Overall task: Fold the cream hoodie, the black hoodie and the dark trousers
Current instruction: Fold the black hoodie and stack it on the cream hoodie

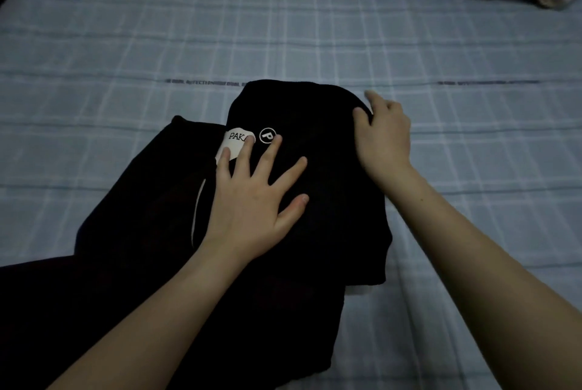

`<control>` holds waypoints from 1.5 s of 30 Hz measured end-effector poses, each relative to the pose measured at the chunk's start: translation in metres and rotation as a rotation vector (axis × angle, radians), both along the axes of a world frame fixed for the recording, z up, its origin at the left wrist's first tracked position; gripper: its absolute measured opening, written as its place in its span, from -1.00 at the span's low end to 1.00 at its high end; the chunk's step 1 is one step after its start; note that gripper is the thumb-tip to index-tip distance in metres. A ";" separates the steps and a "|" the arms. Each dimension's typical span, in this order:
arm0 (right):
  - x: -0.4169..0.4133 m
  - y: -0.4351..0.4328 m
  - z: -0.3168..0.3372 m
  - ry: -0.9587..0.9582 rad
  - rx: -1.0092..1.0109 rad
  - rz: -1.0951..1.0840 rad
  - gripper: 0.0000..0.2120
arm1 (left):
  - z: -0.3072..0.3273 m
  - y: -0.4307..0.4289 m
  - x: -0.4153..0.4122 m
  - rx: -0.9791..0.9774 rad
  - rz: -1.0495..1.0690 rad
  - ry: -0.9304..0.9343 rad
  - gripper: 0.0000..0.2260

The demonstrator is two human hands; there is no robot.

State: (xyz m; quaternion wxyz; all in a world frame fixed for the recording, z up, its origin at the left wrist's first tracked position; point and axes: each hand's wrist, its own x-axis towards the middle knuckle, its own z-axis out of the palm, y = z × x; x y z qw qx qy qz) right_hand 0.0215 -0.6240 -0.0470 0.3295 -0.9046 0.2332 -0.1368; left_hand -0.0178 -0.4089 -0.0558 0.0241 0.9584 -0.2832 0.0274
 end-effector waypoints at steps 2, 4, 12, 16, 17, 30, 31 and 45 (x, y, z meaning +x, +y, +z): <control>-0.010 0.023 -0.006 0.012 -0.135 0.105 -0.48 | 0.000 0.001 0.000 0.001 0.003 -0.012 -0.49; -0.029 0.041 -0.036 0.116 -0.098 0.219 -0.43 | -0.002 0.002 0.001 0.007 -0.007 -0.022 -0.48; -0.044 0.032 -0.059 0.263 -0.046 0.197 -0.39 | -0.005 -0.003 0.003 0.013 -0.002 0.018 -0.48; -0.095 0.038 -0.021 0.388 0.191 0.158 -0.42 | 0.004 -0.003 0.003 -0.057 0.027 0.051 -0.47; -0.104 0.039 -0.019 0.356 0.320 0.159 -0.40 | 0.008 -0.003 0.006 -0.119 0.035 0.089 -0.48; -0.120 0.025 -0.008 0.156 0.730 0.231 -0.19 | 0.037 0.047 0.035 -0.822 0.335 0.761 -0.29; -0.123 0.026 -0.003 0.133 0.700 0.228 -0.18 | 0.041 0.047 0.029 -0.837 0.313 0.758 -0.29; -0.286 0.054 0.207 0.102 0.494 0.135 -0.18 | 0.236 0.062 -0.150 -1.010 0.218 0.718 -0.26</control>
